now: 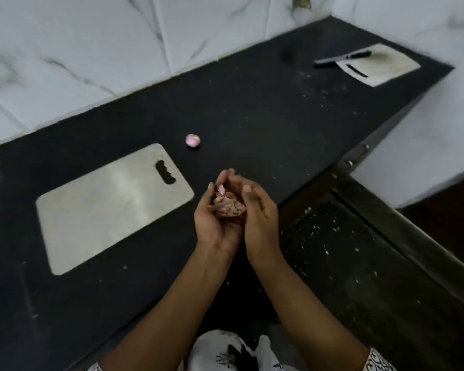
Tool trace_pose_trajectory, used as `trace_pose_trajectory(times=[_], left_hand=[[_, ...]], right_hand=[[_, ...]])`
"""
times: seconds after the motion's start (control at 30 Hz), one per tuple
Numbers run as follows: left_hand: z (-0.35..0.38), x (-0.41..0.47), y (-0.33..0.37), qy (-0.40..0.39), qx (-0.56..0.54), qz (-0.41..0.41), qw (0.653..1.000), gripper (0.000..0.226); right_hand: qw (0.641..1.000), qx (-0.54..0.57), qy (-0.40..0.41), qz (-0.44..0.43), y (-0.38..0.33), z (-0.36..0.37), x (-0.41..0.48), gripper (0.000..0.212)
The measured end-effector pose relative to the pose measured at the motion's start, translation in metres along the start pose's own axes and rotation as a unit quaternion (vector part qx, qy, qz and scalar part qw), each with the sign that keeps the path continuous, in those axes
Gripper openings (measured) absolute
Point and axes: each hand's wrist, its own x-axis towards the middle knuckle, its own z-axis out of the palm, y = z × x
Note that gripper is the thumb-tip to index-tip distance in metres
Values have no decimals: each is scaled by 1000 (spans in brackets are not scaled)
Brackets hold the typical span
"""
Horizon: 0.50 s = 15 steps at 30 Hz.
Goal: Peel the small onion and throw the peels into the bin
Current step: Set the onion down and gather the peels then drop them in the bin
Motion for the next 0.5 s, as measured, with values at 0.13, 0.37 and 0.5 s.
trace_pose_trajectory(times=[0.13, 0.37, 0.5], left_hand=[[-14, -11, -74, 28, 15, -10, 999, 42], [-101, -7, -194, 190, 77, -60, 977, 53], [-171, 24, -242, 338, 124, -94, 928, 50]], right_hand=[[982, 137, 94, 87, 11, -65, -17, 33], [928, 193, 228, 220, 114, -175, -52, 33], [844, 260, 305, 356, 225, -214, -56, 22]])
